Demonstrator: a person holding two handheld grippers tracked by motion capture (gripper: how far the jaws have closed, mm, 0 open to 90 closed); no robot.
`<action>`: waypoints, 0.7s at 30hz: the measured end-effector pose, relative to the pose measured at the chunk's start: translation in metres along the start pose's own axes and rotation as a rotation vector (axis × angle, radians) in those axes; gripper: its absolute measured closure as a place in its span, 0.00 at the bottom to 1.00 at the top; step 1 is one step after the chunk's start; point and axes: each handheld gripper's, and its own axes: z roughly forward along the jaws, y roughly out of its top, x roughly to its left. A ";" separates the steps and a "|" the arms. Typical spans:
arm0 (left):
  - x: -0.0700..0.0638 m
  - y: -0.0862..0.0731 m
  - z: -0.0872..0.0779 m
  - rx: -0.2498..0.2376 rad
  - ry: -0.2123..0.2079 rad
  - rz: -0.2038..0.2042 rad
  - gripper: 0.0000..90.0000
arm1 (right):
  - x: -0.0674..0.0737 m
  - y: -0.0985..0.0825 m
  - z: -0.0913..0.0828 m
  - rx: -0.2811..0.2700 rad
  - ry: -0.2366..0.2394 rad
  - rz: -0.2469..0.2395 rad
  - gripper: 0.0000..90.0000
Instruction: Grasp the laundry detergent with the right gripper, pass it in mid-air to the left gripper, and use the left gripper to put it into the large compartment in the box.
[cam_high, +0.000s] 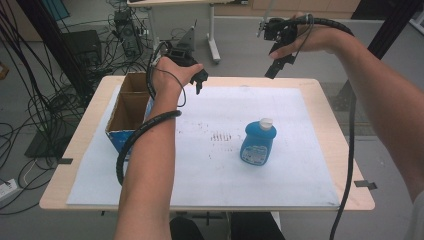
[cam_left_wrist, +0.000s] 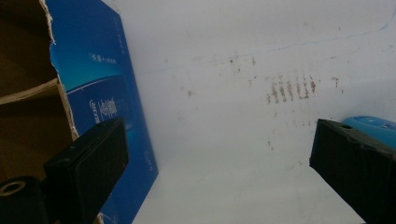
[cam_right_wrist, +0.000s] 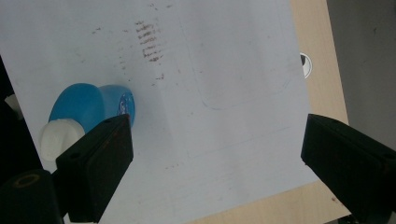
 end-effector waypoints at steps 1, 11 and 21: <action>0.001 0.000 -0.001 -0.003 0.002 -0.002 0.06 | 0.000 0.000 0.000 0.004 0.000 -0.001 0.10; 0.004 -0.001 0.000 0.001 0.003 -0.004 0.06 | -0.002 -0.004 0.003 0.002 -0.003 0.005 0.10; 0.000 -0.001 -0.004 -0.006 0.009 0.001 0.06 | -0.001 -0.027 -0.005 -0.008 -0.011 0.018 0.10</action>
